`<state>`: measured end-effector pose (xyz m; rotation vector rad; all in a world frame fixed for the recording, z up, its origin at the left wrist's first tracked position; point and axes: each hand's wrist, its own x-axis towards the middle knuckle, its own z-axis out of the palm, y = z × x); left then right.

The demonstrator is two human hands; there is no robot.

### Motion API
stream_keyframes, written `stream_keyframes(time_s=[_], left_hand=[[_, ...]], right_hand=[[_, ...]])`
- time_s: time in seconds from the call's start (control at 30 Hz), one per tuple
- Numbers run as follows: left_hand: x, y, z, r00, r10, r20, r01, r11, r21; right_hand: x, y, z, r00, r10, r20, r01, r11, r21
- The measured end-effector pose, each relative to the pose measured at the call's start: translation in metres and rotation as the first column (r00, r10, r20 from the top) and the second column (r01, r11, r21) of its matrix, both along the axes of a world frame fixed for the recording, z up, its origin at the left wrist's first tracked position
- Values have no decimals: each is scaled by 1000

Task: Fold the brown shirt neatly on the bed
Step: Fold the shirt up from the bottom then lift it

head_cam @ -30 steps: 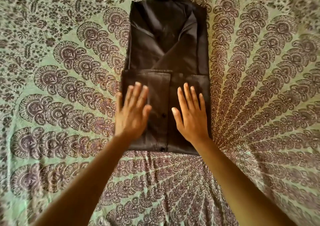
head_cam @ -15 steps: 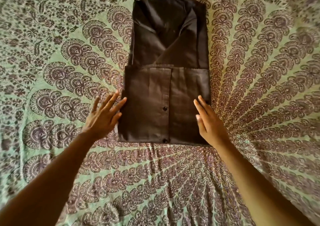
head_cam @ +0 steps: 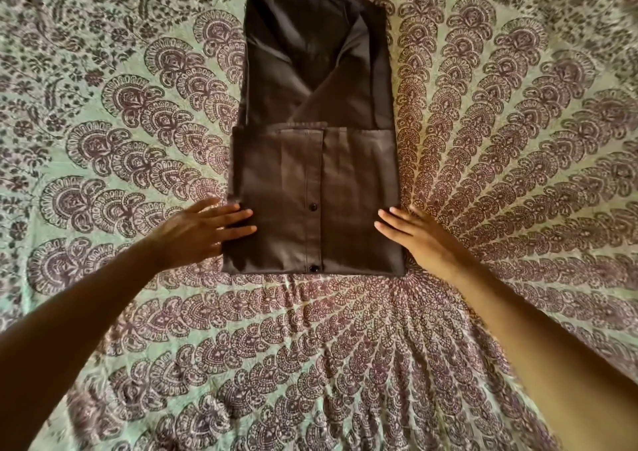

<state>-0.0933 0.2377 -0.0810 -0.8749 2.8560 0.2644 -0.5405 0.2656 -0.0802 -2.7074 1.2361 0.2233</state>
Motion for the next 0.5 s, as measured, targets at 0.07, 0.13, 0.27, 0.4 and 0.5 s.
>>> stream_keyframes(time_s=[0.07, 0.13, 0.27, 0.4, 0.5], left_hand=[[-6, 10, -5, 986, 137, -92, -131, 989, 62], [-16, 23, -9, 909, 335, -248, -290, 936, 201], [-32, 32, -2, 597, 728, -338, -483, 662, 573], [-41, 33, 29, 224, 917, -329, -390, 394, 832], [-49, 45, 57, 142, 953, -266, -495, 301, 815]], right_hand=[[5, 2, 3, 997, -49, 63, 48, 999, 22], [12, 8, 4, 965, -159, 207, 146, 986, 80], [21, 15, 13, 702, -557, 444, 364, 816, 450], [30, 15, 42, 393, -746, 538, 395, 665, 634], [39, 25, 69, 271, -765, 584, 356, 644, 678]])
